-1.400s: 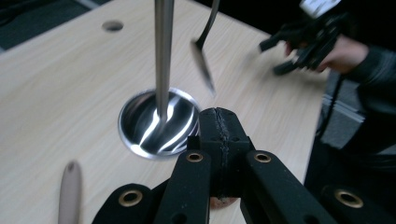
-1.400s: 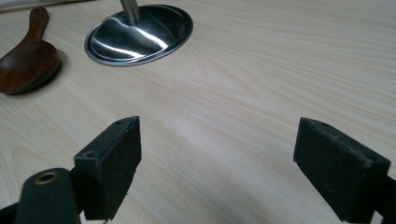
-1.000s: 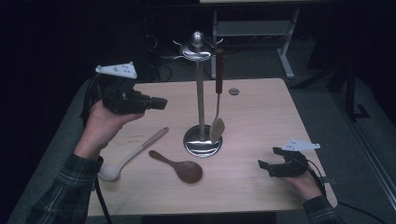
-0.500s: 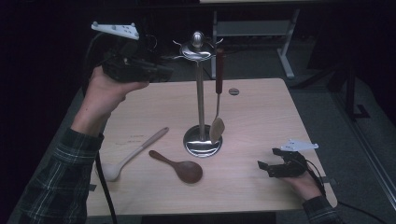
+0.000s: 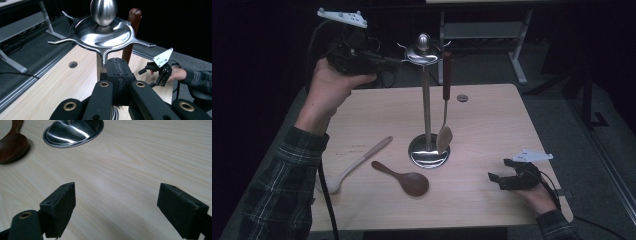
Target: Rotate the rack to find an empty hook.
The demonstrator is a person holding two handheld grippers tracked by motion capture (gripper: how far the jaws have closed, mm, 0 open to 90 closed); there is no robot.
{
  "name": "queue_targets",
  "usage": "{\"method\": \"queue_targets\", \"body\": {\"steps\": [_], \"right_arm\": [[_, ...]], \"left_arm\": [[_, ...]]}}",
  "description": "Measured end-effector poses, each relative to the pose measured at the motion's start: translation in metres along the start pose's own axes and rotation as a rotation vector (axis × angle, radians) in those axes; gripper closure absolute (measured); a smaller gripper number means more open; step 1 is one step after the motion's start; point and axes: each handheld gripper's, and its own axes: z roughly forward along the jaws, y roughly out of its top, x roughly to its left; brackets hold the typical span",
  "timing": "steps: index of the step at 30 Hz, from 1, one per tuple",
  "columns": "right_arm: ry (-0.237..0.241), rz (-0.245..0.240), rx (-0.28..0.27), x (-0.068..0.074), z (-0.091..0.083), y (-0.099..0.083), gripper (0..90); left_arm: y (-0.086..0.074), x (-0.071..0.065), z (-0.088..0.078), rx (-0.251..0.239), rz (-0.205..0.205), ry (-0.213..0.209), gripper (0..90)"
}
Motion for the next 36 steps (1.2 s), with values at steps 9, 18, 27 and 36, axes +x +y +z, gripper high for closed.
{"method": "queue_targets", "body": {"steps": [9, 18, 27, 36], "right_arm": [[0.0, 0.003, 0.002, -0.001, 0.0, 0.0, 14.6], [0.002, -0.005, 0.002, -0.001, 0.001, -0.001, 14.6], [0.008, -0.005, 0.007, -0.001, 0.001, -0.001, 14.6], [0.013, -0.004, 0.009, -0.001, 0.002, -0.001, 14.6]], "left_arm": [[0.001, 0.006, 0.0, 0.003, 0.003, 0.035, 90.0], [0.005, 0.019, 0.003, 0.001, -0.009, 0.081, 90.0], [0.01, 0.036, 0.008, -0.009, -0.032, 0.116, 90.0], [0.011, 0.04, 0.007, -0.022, -0.045, 0.119, 90.0]]}}
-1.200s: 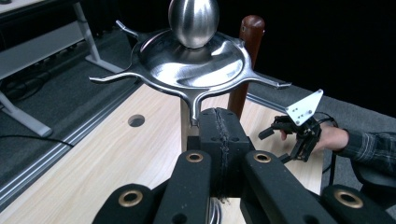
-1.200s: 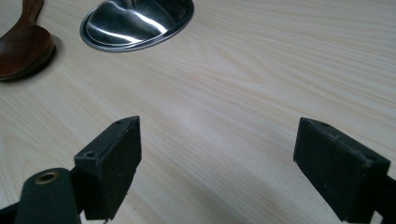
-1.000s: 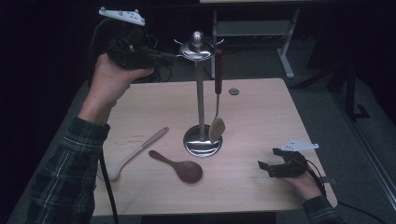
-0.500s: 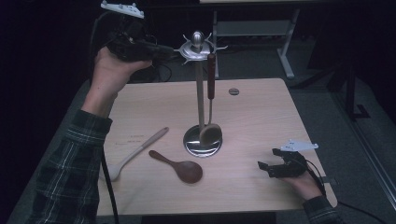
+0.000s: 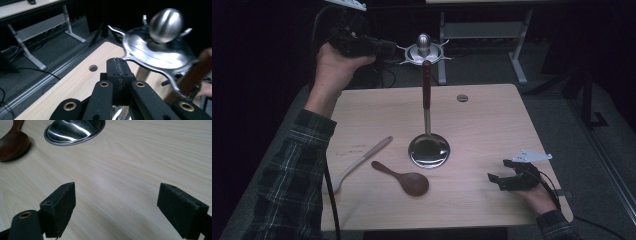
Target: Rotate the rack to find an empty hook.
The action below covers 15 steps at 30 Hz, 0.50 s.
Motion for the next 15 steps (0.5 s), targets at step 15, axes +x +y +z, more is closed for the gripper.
{"method": "queue_targets", "body": {"steps": [15], "right_arm": [[-0.003, 0.0, 0.011, 0.001, 0.002, 0.0, 14.6]], "left_arm": [[-0.013, -0.048, -0.024, -0.022, 0.024, -0.133, 90.0]]}}
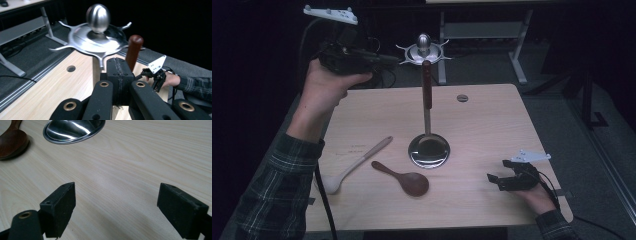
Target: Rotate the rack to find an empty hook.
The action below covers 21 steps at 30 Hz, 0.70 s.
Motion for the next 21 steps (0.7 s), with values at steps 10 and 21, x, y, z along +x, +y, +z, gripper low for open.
{"method": "queue_targets", "body": {"steps": [10, 21], "right_arm": [[-0.003, -0.006, 0.002, -0.001, 0.0, 0.0, 14.7], [-0.003, -0.018, 0.008, -0.001, 0.002, -0.001, 14.7]], "left_arm": [[-0.003, 0.003, 0.016, 0.012, -0.009, 0.015, 90.0], [-0.002, 0.01, 0.012, 0.005, -0.013, 0.055, 90.0]]}}
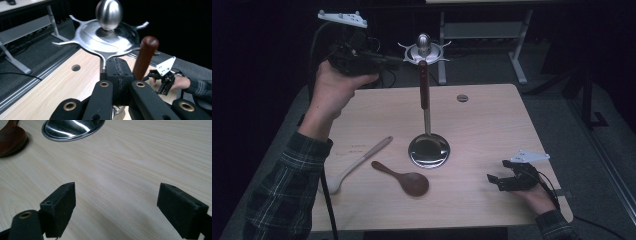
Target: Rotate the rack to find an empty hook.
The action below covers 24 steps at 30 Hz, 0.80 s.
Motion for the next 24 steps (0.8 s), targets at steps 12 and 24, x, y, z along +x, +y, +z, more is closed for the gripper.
{"method": "queue_targets", "body": {"steps": [12, 24], "right_arm": [[0.002, 0.001, 0.01, 0.0, 0.001, 0.0, 14.9], [0.004, -0.002, 0.014, -0.001, 0.002, -0.001, 14.9]], "left_arm": [[0.006, 0.017, 0.006, 0.002, -0.013, 0.081, 90.0], [0.013, 0.032, 0.015, -0.02, -0.03, 0.117, 90.0]]}}
